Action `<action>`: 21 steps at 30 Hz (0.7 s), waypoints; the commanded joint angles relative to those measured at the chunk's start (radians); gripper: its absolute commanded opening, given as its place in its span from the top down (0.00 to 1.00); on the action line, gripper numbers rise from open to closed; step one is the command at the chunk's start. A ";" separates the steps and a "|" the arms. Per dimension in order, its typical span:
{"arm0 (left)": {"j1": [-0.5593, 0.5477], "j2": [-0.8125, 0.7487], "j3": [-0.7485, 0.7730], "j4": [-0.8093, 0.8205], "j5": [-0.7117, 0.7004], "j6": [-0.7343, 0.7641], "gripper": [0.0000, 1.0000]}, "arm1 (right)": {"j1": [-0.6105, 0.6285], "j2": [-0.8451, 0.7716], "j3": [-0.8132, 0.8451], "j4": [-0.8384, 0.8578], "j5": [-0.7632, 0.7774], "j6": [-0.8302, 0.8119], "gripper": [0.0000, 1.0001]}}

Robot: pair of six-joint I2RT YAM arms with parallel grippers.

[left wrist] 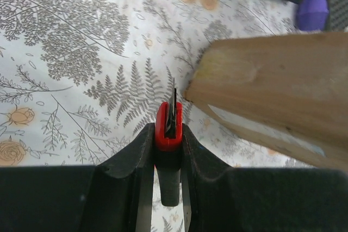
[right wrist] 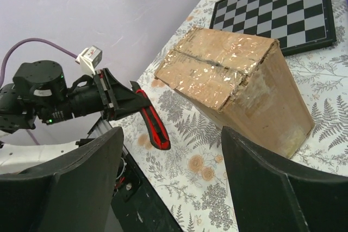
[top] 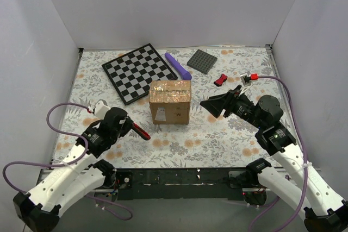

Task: Unpack the express box

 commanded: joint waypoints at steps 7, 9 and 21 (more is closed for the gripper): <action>0.497 0.173 -0.149 0.475 0.490 0.200 0.97 | 0.001 0.029 -0.005 0.052 0.034 -0.032 0.21; 0.527 0.227 -0.149 0.553 0.547 0.199 0.89 | 0.001 0.051 -0.003 0.043 0.048 -0.043 0.20; 0.606 0.289 -0.111 0.563 0.576 0.217 0.20 | 0.001 0.192 0.094 -0.028 0.207 -0.129 0.16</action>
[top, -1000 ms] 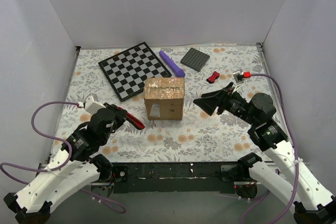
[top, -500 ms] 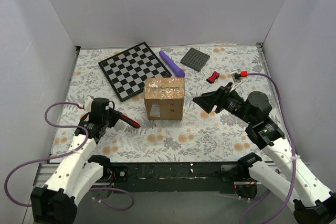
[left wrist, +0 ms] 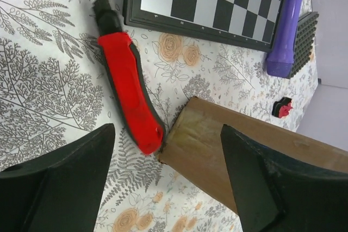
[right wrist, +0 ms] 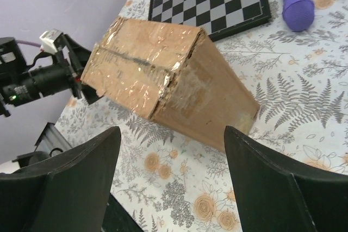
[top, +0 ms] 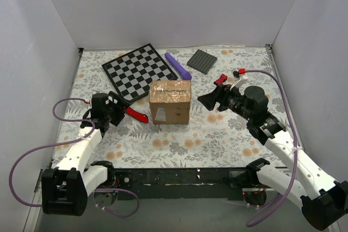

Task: Unpack the express box

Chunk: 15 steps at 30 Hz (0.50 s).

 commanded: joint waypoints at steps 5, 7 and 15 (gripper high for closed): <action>-0.036 -0.121 0.180 -0.138 -0.037 0.079 0.23 | 0.001 0.109 0.115 0.106 0.198 -0.064 0.19; -0.105 -0.139 0.186 -0.084 0.056 0.038 0.33 | 0.001 0.170 0.152 0.158 0.207 -0.086 0.23; -0.376 -0.052 0.189 -0.058 -0.039 0.027 0.54 | -0.019 0.551 0.457 0.151 0.184 -0.191 0.34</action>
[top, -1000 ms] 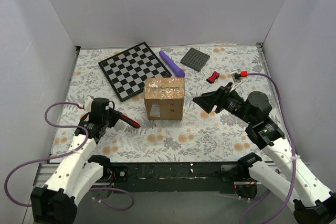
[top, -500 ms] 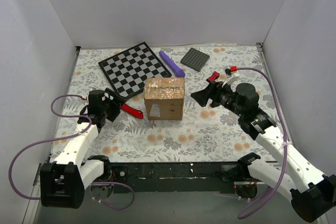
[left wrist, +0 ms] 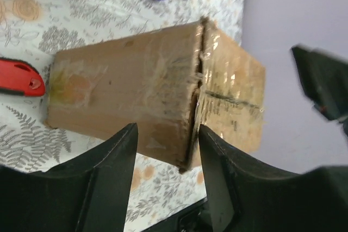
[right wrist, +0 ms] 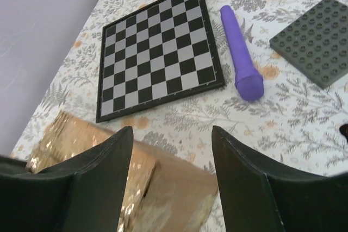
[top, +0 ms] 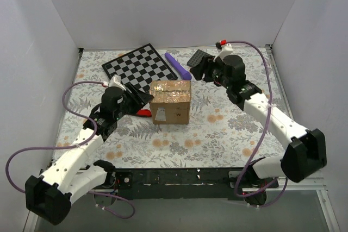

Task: Unpack the express box

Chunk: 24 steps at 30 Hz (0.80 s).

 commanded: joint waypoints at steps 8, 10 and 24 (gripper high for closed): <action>-0.095 0.049 -0.052 -0.113 -0.046 0.057 0.93 | -0.033 0.360 0.314 -0.038 -0.172 -0.150 0.51; -0.095 0.027 -0.055 -0.141 -0.046 0.065 0.99 | -0.034 0.366 0.290 -0.035 -0.227 -0.141 0.52; -0.095 0.179 0.060 0.073 0.022 0.198 0.52 | 0.006 0.101 -0.021 -0.101 -0.396 -0.084 0.50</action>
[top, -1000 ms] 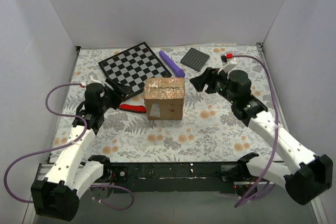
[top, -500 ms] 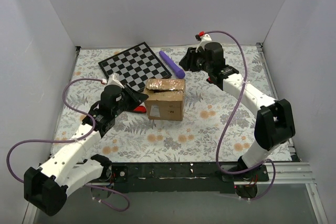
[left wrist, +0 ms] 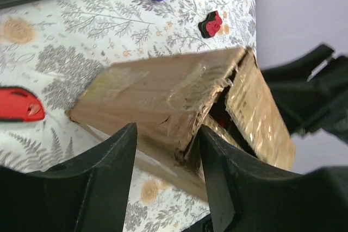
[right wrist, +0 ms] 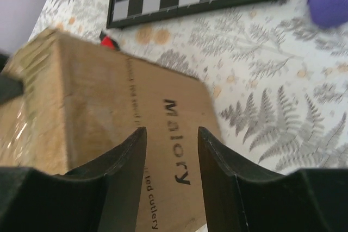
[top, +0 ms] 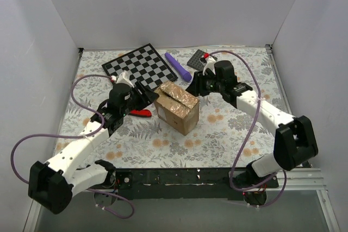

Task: Unpack the express box

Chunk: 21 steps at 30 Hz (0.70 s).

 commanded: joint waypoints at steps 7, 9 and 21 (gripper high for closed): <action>-0.006 0.251 0.208 0.057 0.143 0.123 0.51 | 0.022 -0.304 -0.133 -0.087 0.005 0.035 0.49; -0.006 0.262 0.218 0.054 0.130 0.111 0.50 | 0.024 -0.338 -0.110 -0.163 0.081 0.026 0.44; -0.006 0.193 0.237 -0.006 -0.025 0.088 0.39 | 0.242 -0.109 0.579 -0.837 0.524 -0.050 0.21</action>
